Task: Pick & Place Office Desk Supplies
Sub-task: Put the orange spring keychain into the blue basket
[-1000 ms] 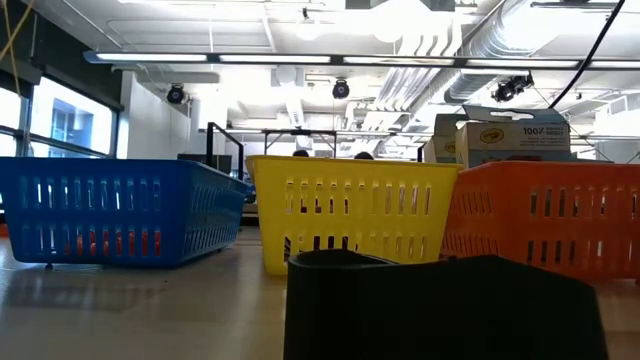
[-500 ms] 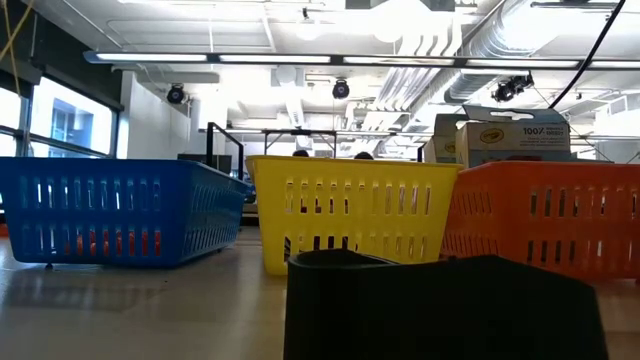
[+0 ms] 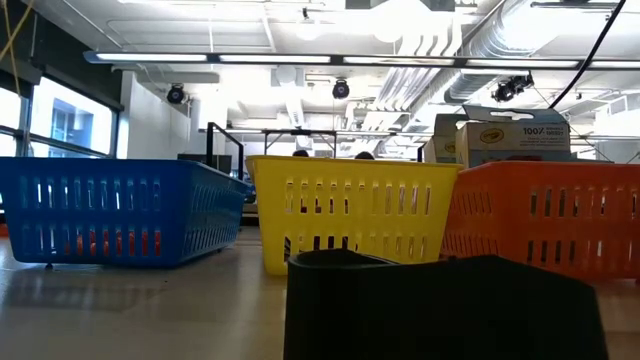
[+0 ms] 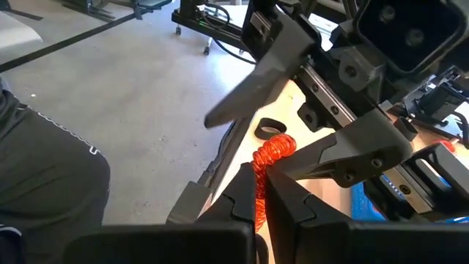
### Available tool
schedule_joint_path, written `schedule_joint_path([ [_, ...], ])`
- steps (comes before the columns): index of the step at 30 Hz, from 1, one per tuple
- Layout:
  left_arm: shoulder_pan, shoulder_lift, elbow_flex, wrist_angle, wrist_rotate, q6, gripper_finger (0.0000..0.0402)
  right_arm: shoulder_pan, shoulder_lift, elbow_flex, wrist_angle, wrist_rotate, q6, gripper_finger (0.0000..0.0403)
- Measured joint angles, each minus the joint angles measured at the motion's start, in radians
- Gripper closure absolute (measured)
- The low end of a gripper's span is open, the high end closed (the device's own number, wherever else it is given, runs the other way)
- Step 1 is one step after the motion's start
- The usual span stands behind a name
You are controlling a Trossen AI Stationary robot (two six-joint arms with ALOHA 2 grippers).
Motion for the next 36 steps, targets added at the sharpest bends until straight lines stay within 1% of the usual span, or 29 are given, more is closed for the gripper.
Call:
schedule_joint_path([
  [7, 0.0, 0.0, 0.0, 0.001, -0.007, 0.001, 0.0326, 0.0, 0.0, 0.0, -0.006, -0.007, 0.0, 0.0399],
  [10, 0.0, 0.0, 0.0, 0.001, -0.029, 0.003, 0.0361, 0.0, 0.0, 0.0, -0.015, -0.019, 0.0, 0.0399],
  [14, 0.0, -0.001, 0.0, 0.001, -0.029, 0.003, 0.0389, 0.0, 0.0, 0.0, -0.021, -0.022, 0.009, 0.0399],
  [18, 0.0, -0.002, 0.0, 0.0, -0.031, 0.003, 0.039, 0.0, 0.0, 0.0, -0.019, -0.022, 0.109, 0.0393],
  [22, 0.0, -0.002, 0.0, -0.001, -0.057, 0.002, 0.0388, 0.012, 0.0, 0.0, -0.018, -0.017, 0.158, 0.0356],
  [25, -0.002, -0.002, 0.0, -0.002, -0.081, 0.002, 0.0388, 0.029, 0.0, 0.0, -0.017, -0.016, 0.159, 0.0313],
  [27, -0.006, -0.002, 0.0, -0.003, -0.115, 0.0, 0.0388, 0.044, 0.0, 0.0, -0.017, -0.006, 0.159, 0.0282],
  [29, -0.018, -0.002, 0.0, -0.013, -0.161, 0.0, 0.0388, 0.065, 0.0, 0.0, -0.018, 0.027, 0.159, 0.0251],
  [32, -0.048, -0.005, 0.0, -0.057, -0.266, 0.0, 0.0388, 0.097, 0.0, 0.0, -0.028, 0.051, 0.161, 0.0211],
  [36, -0.104, -0.056, 0.0, -0.201, -0.414, -0.033, 0.0388, 0.132, 0.0, 0.0, -0.047, 0.052, 0.188, 0.018],
])
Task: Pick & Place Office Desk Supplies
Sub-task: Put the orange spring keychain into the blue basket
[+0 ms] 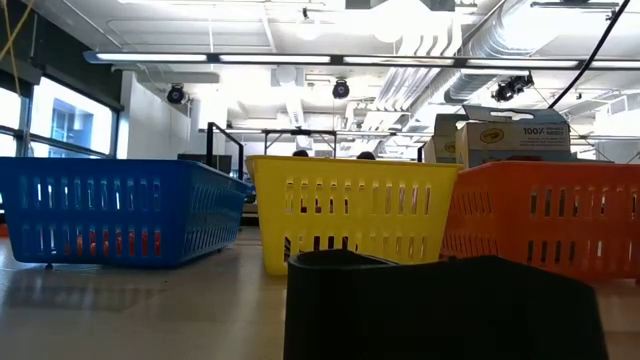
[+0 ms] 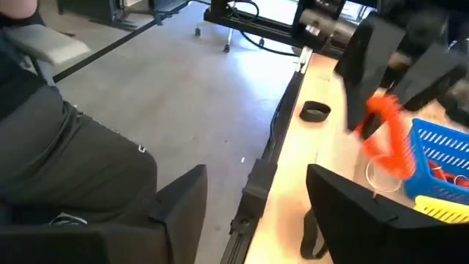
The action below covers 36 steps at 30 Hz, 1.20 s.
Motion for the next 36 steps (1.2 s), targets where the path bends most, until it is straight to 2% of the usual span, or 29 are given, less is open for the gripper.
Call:
schedule_joint_path([
  [3, -0.048, -0.054, 0.0, -0.151, -0.163, -0.083, 0.0388, 0.012, 0.0, 0.0, -0.015, 0.002, 0.01, 0.0175],
  [8, -0.123, -0.147, 0.0, -0.442, -0.497, -0.24, 0.0388, 0.012, 0.0, 0.0, -0.019, 0.002, 0.023, 0.0182],
  [10, -0.136, -0.169, 0.0, -0.577, -0.575, -0.31, 0.0388, 0.007, 0.0, 0.0, -0.02, 0.002, 0.025, 0.0186],
  [13, -0.139, -0.183, 0.0, -0.773, -0.612, -0.409, 0.0388, -0.002, 0.0, 0.0, -0.021, 0.002, 0.051, 0.0191],
  [15, -0.129, -0.183, 0.0, -0.902, -0.612, -0.512, 0.0388, -0.003, 0.0, 0.0, -0.022, 0.002, 0.065, 0.0195],
  [17, -0.109, -0.182, 0.0, -1.051, -0.57, -0.667, 0.0388, -0.007, 0.0, 0.0, -0.024, 0.001, 0.067, 0.0198],
  [21, -0.038, -0.176, 0.0, -1.347, -0.396, -1.015, 0.0388, -0.01, 0.0, 0.0, -0.029, -0.005, 0.074, 0.0202],
  [24, 0.016, -0.175, 0.0, -1.451, -0.275, -1.184, 0.0388, -0.01, 0.0, 0.0, -0.036, -0.006, 0.075, 0.0204],
  [27, 0.057, -0.175, 0.0, -1.448, -0.211, -1.187, 0.0388, -0.01, 0.0, 0.0, -0.053, -0.006, 0.094, 0.0204],
  [33, 0.113, -0.175, -0.001, -1.439, -0.186, -1.152, 0.0388, -0.01, 0.0, 0.0, -0.081, -0.006, 0.124, 0.0204],
  [36, 0.127, -0.175, -0.001, -1.431, -0.116, -1.127, 0.0388, -0.01, 0.0, 0.0, -0.081, -0.006, 0.126, 0.0204],
])
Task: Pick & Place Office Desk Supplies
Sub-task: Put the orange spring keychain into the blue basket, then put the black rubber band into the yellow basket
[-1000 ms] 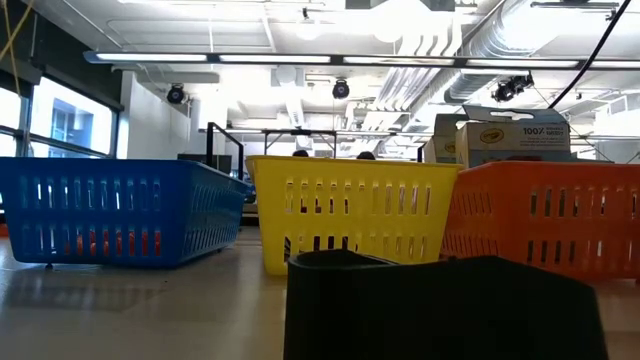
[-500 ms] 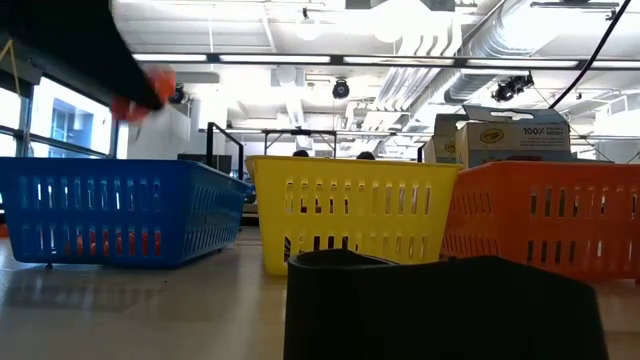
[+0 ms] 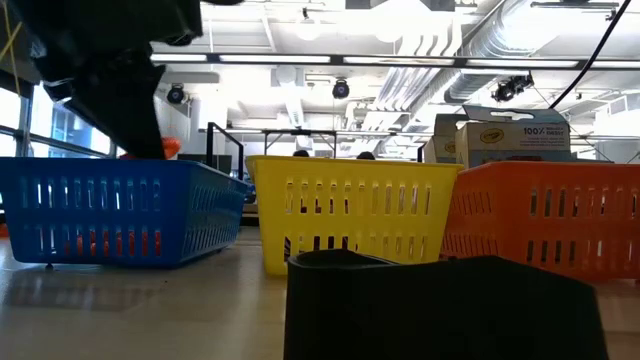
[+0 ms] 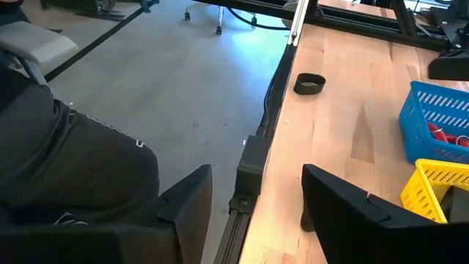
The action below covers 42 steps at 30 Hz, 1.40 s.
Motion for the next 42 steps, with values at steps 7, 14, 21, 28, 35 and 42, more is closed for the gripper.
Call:
schedule_joint_path([
  [7, 0.0, 0.0, 0.0, 0.005, 0.018, 0.063, 0.0382, 0.0, 0.0, 0.0, 0.0, 0.0, 0.0, 0.0204],
  [14, -0.011, 0.0, 0.0, 0.036, 0.017, 0.17, 0.0357, 0.0, 0.0, 0.0, 0.0, 0.0, -0.003, 0.0204],
  [21, -0.012, 0.0, 0.0, 0.037, 0.013, 0.204, 0.0354, -0.005, 0.0, 0.0, 0.0, 0.0, -0.003, 0.0204],
  [28, -0.009, 0.0, 0.0, 0.039, 0.013, 0.26, 0.0338, -0.005, 0.0, 0.0, -0.001, 0.0, -0.003, 0.0204],
  [35, -0.012, 0.0, 0.0, 0.039, 0.017, 0.258, 0.0259, -0.005, 0.0, 0.0, -0.001, 0.0, -0.003, 0.0204],
  [42, -0.012, -0.01, -0.001, 0.038, 0.03, 0.333, 0.0219, -0.005, 0.0, 0.0, -0.001, 0.0, -0.003, 0.0204],
])
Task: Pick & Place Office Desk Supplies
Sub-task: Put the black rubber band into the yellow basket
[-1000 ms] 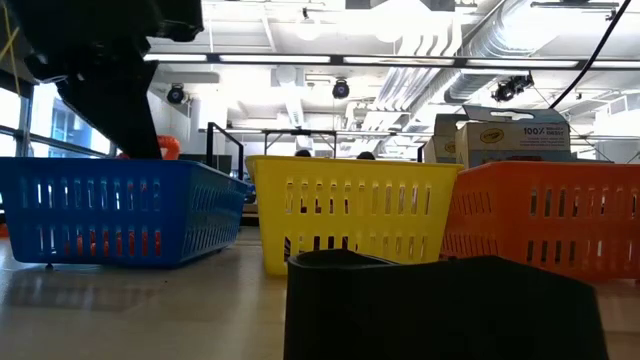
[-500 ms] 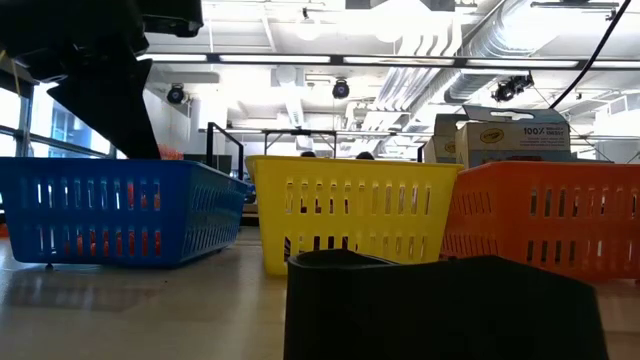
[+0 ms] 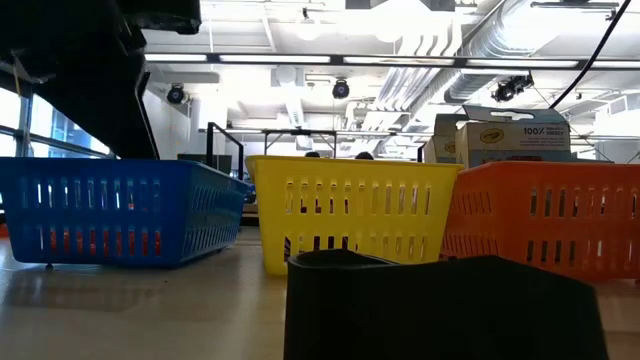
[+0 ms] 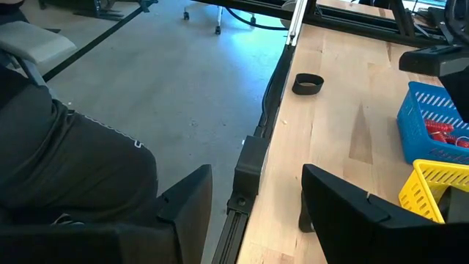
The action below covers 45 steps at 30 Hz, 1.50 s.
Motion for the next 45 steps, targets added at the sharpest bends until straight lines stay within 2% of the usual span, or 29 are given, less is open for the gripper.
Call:
schedule_joint_path([
  [6, -0.021, -0.116, 0.011, 0.014, 0.137, 0.008, 0.0218, 0.0, 0.0, 0.0, -0.003, 0.0, 0.0, 0.0204],
  [10, -0.079, -0.157, 0.012, 0.11, 0.224, 0.007, 0.0218, 0.0, 0.0, 0.0, -0.012, 0.0, 0.0, 0.0204],
  [16, -0.171, -0.146, 0.012, 0.279, 0.225, 0.011, 0.0218, 0.0, 0.0, 0.0, -0.012, 0.0, 0.003, 0.0204],
  [20, -0.226, -0.115, 0.013, 0.327, 0.219, 0.067, 0.0218, 0.0, 0.0, 0.0, -0.01, 0.0, 0.003, 0.0204],
  [26, -0.291, -0.051, 0.013, 0.331, 0.218, 0.177, 0.0218, -0.003, 0.0, 0.0, -0.012, 0.0, 0.0, 0.0204],
  [36, -0.356, 0.056, 0.013, 0.347, 0.187, 0.142, 0.0218, -0.009, 0.007, 0.0, -0.024, -0.012, 0.003, 0.0204],
  [45, -0.357, 0.108, 0.013, 0.353, 0.187, 0.131, 0.0218, -0.008, 0.008, 0.0, -0.022, -0.012, 0.003, 0.0204],
])
